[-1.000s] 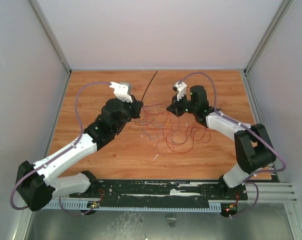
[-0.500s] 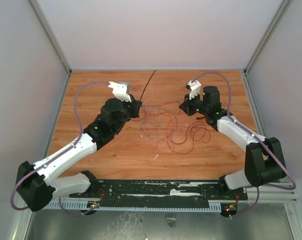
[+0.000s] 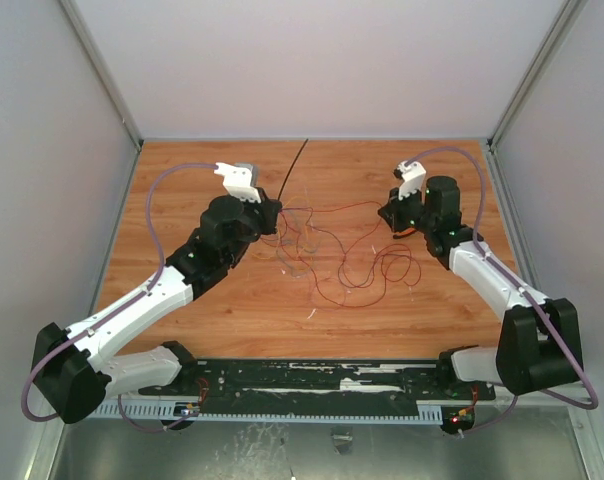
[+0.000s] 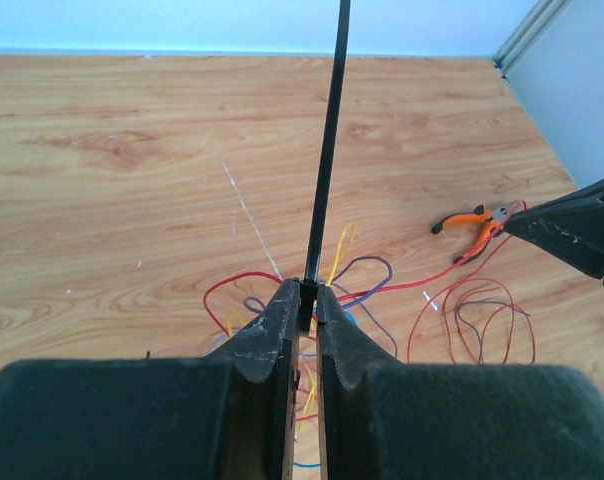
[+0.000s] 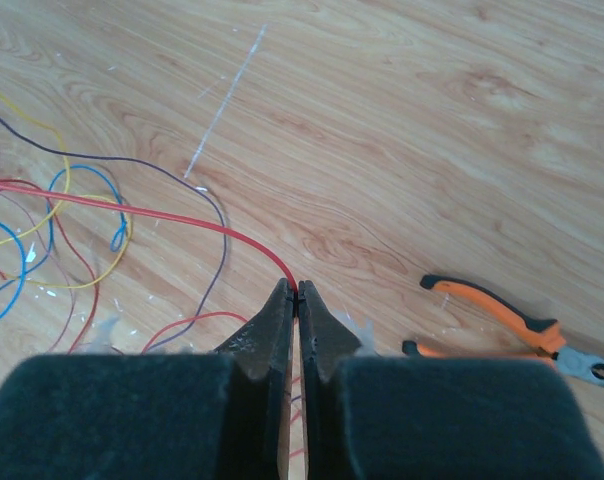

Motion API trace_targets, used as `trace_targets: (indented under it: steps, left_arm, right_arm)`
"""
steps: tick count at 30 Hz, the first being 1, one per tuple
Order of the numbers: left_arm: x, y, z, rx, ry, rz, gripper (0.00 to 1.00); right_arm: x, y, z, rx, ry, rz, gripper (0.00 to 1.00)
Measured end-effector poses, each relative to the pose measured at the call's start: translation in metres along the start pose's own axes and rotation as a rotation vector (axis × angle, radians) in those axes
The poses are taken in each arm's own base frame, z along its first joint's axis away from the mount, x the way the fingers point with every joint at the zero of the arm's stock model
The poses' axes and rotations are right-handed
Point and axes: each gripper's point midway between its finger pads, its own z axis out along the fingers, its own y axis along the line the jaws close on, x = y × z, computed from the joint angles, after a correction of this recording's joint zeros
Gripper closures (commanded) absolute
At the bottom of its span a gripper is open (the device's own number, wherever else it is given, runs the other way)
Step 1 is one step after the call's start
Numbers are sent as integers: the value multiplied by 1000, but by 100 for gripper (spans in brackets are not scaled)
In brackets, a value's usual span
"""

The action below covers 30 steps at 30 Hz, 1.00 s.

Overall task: Zip-tie the wires
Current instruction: Adjust the cable at the center of the board.

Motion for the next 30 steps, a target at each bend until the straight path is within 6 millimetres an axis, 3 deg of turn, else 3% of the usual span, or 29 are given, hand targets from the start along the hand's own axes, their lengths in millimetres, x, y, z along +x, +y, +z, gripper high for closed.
trace_targets:
  steps: [21,27,30]
  left_arm:
    - [-5,-1,-3,4,-14,-4,100]
    - [-5,0,-3,4,-14,-5,100]
    - [-5,-1,-3,5,-15,-5,100]
  right_arm:
    - [12,-30,-9,136,28,86,100]
    - [15,-31,-10,137,37,96,100]
    - [15,-23,-9,94,35,97,83]
